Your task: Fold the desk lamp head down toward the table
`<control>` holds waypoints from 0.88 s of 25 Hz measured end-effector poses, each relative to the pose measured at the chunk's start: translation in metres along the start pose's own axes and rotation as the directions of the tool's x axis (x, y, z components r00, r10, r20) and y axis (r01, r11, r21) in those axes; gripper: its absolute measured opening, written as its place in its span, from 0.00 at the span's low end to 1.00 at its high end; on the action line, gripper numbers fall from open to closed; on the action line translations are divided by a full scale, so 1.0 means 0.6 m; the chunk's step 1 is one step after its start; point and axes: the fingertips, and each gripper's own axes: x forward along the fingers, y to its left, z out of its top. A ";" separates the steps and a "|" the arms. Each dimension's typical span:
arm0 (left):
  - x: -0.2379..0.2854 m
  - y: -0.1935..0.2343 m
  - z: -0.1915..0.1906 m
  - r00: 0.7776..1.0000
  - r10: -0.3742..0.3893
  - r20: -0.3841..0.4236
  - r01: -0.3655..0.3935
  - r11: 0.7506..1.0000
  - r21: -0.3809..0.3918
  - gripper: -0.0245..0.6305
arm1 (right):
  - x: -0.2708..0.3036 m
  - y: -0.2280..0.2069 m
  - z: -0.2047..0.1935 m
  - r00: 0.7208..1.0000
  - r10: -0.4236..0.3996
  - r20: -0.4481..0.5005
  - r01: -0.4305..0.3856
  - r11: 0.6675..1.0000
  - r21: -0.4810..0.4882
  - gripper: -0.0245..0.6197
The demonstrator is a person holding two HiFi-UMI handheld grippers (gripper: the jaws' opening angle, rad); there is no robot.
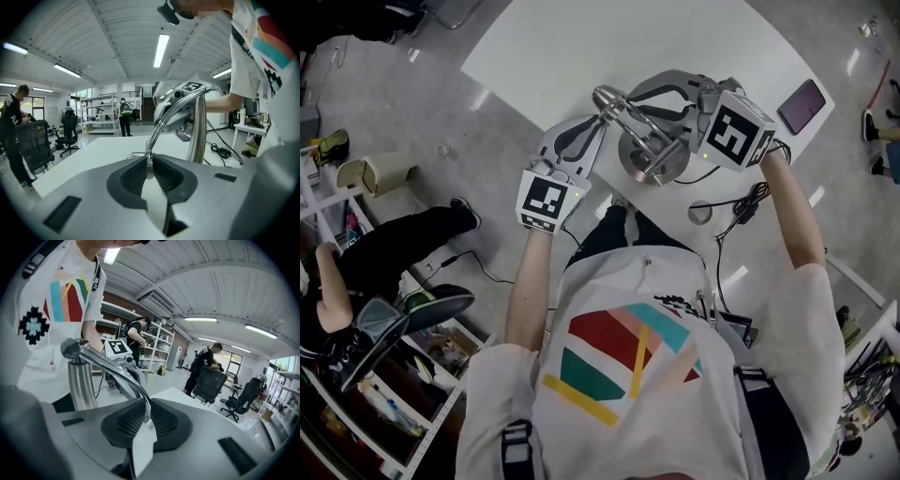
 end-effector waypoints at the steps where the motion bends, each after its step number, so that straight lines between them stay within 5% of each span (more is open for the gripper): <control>1: 0.001 -0.003 -0.002 1.000 -0.006 -0.007 0.006 1.000 0.002 0.16 | 0.000 0.001 -0.002 1.000 0.011 -0.012 -0.011 1.000 -0.008 0.10; 11: 0.013 -0.001 -0.021 1.000 -0.018 -0.020 0.017 1.000 -0.011 0.16 | 0.011 0.003 -0.020 1.000 0.029 -0.002 -0.029 0.998 0.063 0.10; 14: 0.008 0.004 -0.016 1.000 -0.024 -0.007 0.024 0.999 -0.040 0.16 | 0.012 -0.002 -0.013 1.000 0.026 0.017 -0.028 0.987 0.156 0.10; 19: -0.011 0.003 -0.019 0.999 0.013 0.039 -0.009 0.996 -0.086 0.16 | 0.004 0.007 -0.016 0.982 -0.015 0.188 -0.076 0.880 0.469 0.10; 22: -0.023 0.012 -0.003 0.989 0.084 0.120 -0.068 0.989 -0.129 0.16 | -0.046 -0.031 -0.016 0.929 -0.189 0.319 -0.047 0.794 0.607 0.10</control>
